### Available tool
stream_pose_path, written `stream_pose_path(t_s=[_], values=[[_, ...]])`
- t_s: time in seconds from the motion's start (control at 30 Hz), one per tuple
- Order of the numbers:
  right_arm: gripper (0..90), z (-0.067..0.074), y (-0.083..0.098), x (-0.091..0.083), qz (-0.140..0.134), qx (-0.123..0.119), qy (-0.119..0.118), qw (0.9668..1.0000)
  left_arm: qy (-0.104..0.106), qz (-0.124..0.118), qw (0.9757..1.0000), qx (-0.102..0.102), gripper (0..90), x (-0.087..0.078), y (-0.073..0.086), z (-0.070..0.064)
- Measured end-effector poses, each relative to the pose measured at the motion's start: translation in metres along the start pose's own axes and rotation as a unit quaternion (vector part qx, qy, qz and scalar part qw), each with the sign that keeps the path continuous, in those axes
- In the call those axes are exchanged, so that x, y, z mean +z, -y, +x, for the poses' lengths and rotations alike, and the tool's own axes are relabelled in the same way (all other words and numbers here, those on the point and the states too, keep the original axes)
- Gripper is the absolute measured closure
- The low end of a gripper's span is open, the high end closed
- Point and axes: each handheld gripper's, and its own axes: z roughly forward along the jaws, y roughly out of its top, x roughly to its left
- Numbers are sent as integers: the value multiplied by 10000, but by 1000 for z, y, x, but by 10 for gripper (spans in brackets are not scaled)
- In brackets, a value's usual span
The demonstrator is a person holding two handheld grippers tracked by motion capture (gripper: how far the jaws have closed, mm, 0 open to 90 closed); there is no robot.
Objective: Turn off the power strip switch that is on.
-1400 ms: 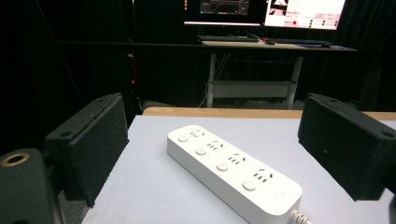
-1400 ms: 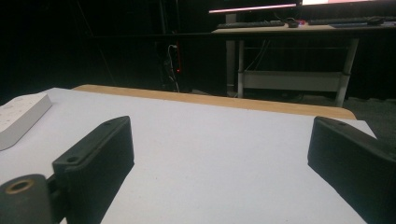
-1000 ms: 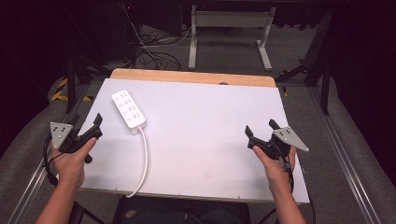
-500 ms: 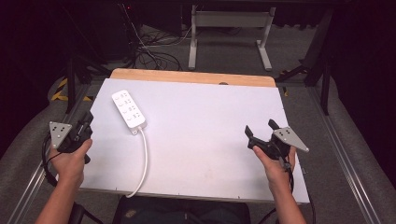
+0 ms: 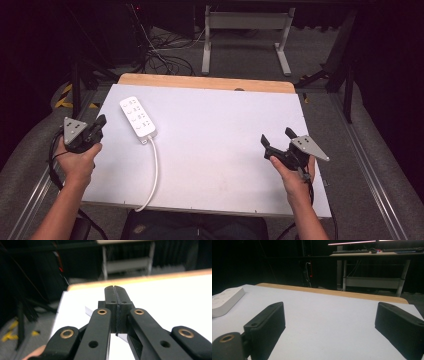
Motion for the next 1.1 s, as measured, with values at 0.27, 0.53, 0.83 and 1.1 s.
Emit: stream_pose_path(t_s=[0.27, 0.53, 0.83, 1.1], values=[[108, 1, 0, 1, 7, 32, -53, 10000, 92, 1004, 9946, 226, 900, 49, -6, -6], [115, 1, -1, 2, 28, 47, -63, 10000, 278, 1970, 9790, 453, 900, 87, -3, -15], [117, 2, 0, 4, 80, 14, -100, 9999, 672, 2521, 9642, 462, 900, 107, 3, -25], [118, 3, 0, 5, 109, 8, -78, 9999, 727, 2693, 9591, 484, 900, 116, 9, -26]])
